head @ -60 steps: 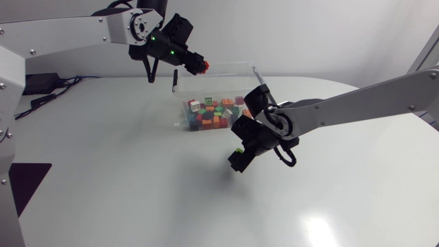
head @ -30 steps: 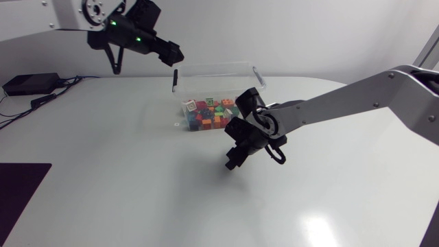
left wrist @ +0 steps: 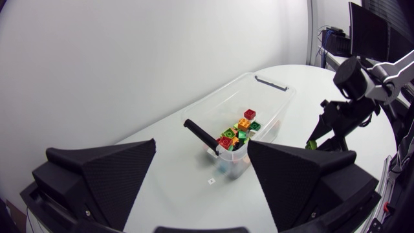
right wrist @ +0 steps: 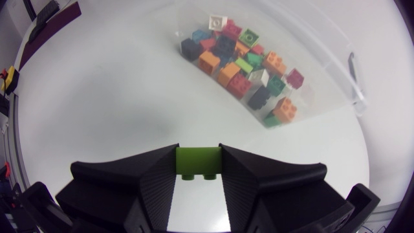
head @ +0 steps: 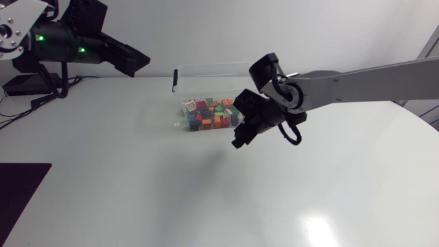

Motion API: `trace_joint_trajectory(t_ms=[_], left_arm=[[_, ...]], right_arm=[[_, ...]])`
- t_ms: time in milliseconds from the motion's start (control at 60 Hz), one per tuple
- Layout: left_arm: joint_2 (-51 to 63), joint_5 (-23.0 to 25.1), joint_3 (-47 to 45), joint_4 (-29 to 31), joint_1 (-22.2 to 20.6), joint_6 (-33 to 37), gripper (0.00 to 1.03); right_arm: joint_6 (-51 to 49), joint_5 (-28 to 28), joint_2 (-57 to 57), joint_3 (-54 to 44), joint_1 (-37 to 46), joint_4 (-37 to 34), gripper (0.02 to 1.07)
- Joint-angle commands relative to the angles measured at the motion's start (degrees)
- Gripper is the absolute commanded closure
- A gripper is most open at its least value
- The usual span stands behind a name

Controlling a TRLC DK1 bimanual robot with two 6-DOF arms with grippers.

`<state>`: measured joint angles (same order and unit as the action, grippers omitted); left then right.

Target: Place the duplo bricks in the container

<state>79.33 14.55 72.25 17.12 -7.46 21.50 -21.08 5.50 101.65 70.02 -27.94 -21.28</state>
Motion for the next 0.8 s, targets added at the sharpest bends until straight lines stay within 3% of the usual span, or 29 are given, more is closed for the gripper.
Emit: trace_joint_trajectory(t_ms=[0,450,617,783], left_arm=[[-4.1,0.31,-4.04,-1.04,0.96,0.3,0.05],[-17.89,0.48,-18.37,-1.74,7.11,0.21,0.05],[-25.1,0.75,-24.7,-5.87,9.13,-3.65,0.05],[-28.7,0.92,-28.04,-6.14,9.75,-5.5,0.05]], right_arm=[[-0.54,-0.31,-3.12,2.32,0.26,-1.57,0.75],[2.8,-1.63,-4.97,13.57,1.66,-0.34,0.75],[4.12,-1.72,-1.27,17.87,2.1,3.35,0.75],[4.65,-1.81,5.05,23.15,2.19,5.9,0.75]])
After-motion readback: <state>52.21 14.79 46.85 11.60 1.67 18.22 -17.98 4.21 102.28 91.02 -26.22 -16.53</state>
